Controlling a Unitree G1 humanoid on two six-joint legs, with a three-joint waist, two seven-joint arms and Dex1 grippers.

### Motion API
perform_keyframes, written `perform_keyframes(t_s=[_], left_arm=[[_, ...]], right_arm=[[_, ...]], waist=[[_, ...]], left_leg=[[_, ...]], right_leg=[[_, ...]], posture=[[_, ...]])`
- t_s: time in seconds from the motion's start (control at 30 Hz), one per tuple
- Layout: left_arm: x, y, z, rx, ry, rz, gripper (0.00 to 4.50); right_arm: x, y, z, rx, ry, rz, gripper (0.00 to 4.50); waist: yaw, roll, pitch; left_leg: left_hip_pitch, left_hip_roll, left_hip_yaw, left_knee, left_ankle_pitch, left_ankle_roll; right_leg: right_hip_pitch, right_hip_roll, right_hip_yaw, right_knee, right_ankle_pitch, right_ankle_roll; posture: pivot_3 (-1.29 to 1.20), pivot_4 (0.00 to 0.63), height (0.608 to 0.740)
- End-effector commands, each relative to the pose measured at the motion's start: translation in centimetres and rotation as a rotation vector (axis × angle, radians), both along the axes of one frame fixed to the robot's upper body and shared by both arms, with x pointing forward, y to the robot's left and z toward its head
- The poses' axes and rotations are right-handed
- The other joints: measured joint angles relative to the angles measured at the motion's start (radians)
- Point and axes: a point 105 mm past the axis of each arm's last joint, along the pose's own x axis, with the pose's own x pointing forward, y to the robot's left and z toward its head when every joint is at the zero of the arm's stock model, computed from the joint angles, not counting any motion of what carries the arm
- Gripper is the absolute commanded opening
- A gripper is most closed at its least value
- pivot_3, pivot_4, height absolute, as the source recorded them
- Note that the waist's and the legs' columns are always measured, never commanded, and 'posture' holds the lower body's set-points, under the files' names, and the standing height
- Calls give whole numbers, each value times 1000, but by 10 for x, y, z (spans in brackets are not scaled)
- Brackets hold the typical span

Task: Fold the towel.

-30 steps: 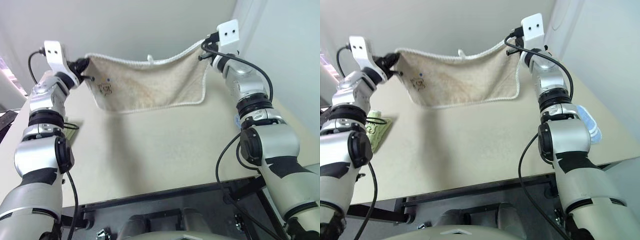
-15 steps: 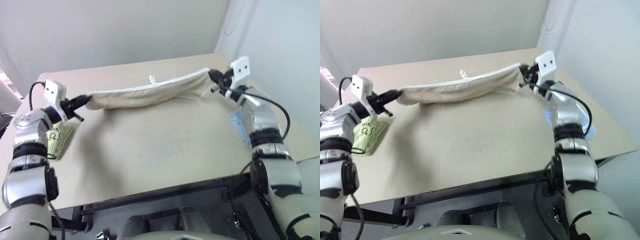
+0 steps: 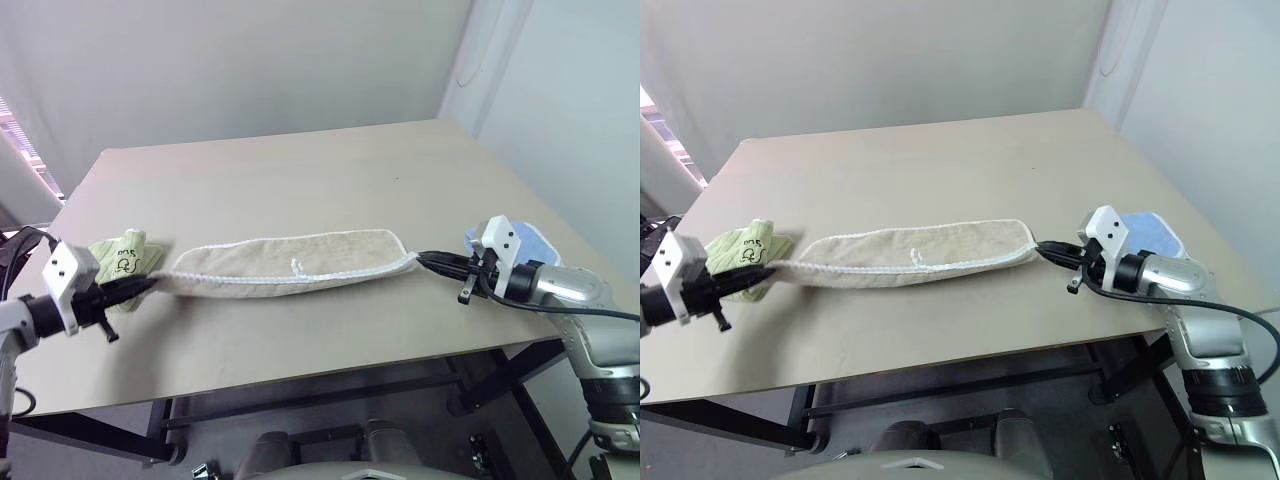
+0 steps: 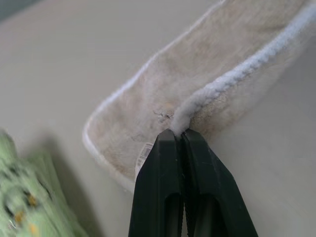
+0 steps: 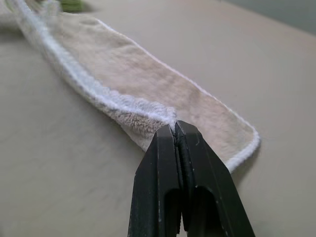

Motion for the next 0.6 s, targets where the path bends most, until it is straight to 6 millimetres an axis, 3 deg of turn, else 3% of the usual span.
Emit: perform_keyframes(t_s=[0.03, 0.2, 0.37, 0.5, 0.6], left_arm=[[-14, 6, 9, 21, -13, 20, 37], [-41, 9, -15, 38, 80, 33, 37], [-58, 13, -19, 45, 116, 38, 37], [-65, 12, -15, 49, 130, 32, 37], [-58, 12, -17, 38, 113, 49, 37]], right_arm=[[-11, -4, 18, 18, -27, 17, 0], [-33, -8, 8, -10, 57, 55, 0], [-58, -12, -3, -59, 143, 105, 0], [-64, -14, 1, -43, 149, 111, 0], [-56, -13, 2, -33, 127, 93, 0]], waist=[[2, 0, 0], [12, -1, 1], [29, -4, 2], [25, -3, 2], [23, 4, 1]], left_leg=[[-1, 0, 0, 0, 0, 1], [-2, 0, 1, -3, 1, 4], [-3, 2, 2, -3, 0, 3], [-4, 8, 3, -2, -2, 0], [-13, 17, 3, -4, -3, 1]], right_leg=[[-1, 0, 0, 0, 0, 0], [-2, 0, -1, -3, 0, 0], [-1, 0, -2, -10, 0, 0], [-1, 0, -8, -19, 0, 0], [2, 2, -19, -36, 0, 0]], posture=[[0, 0, 740], [0, 0, 740], [0, 0, 740], [0, 0, 740], [0, 0, 740]])
